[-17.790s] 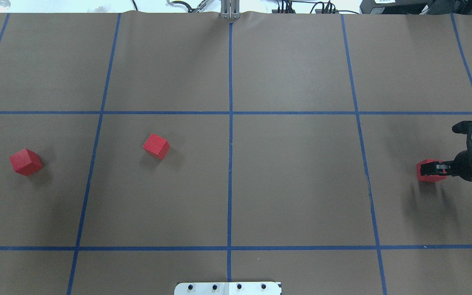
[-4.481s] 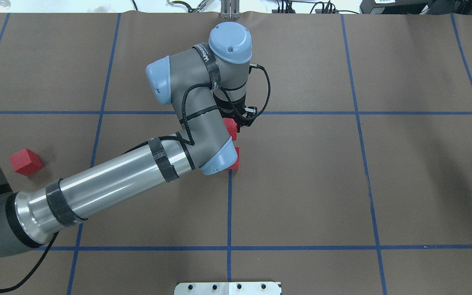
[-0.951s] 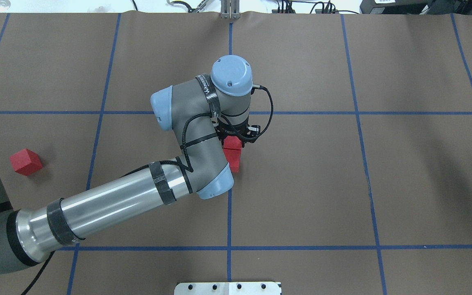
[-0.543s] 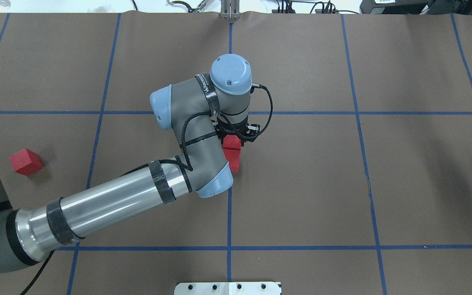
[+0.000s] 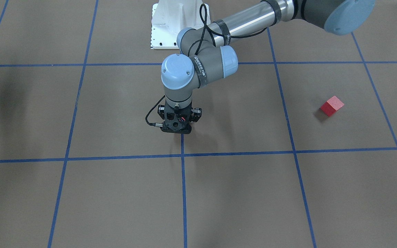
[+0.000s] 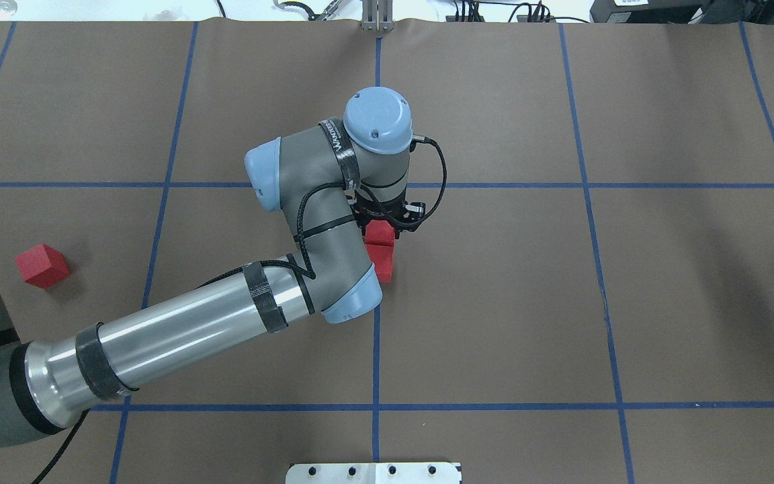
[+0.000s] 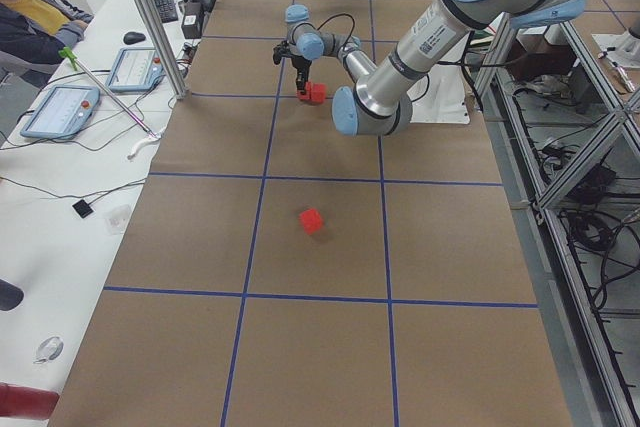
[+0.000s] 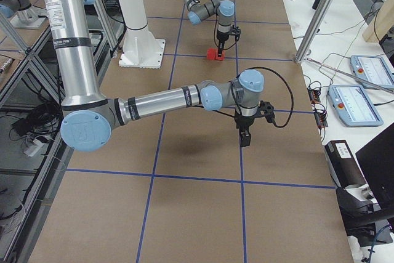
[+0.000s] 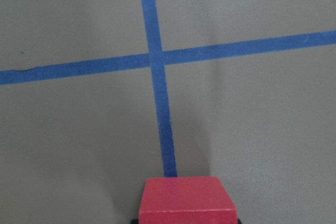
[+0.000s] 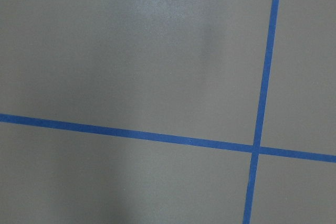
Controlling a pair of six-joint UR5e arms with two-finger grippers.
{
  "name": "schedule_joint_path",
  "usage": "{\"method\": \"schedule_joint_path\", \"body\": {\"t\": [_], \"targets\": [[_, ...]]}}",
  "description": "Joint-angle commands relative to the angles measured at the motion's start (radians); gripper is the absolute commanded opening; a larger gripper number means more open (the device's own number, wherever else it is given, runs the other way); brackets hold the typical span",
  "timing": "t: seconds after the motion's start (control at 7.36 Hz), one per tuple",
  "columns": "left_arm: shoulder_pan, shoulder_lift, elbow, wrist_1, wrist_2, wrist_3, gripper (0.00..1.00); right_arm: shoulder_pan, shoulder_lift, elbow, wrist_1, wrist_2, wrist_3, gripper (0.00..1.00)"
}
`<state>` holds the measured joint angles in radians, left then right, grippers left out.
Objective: Form red blocks into L shape at center
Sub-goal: 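Lower the red cube against the center cube's far side, adjusting position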
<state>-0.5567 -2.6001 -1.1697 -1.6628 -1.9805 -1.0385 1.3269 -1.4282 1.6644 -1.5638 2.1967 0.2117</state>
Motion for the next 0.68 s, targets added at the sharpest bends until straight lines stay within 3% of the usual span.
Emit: {"method": "schedule_joint_path", "body": {"t": [0.0,0.54], "targets": [[-0.002,0.0,0.001,0.0,0.0,0.0,0.14,0.0,0.0,0.0,0.005,0.0,0.0,0.99],[-0.002,0.0,0.001,0.0,0.0,0.0,0.18,0.0,0.0,-0.02,0.036,-0.003,0.0,0.99]]}}
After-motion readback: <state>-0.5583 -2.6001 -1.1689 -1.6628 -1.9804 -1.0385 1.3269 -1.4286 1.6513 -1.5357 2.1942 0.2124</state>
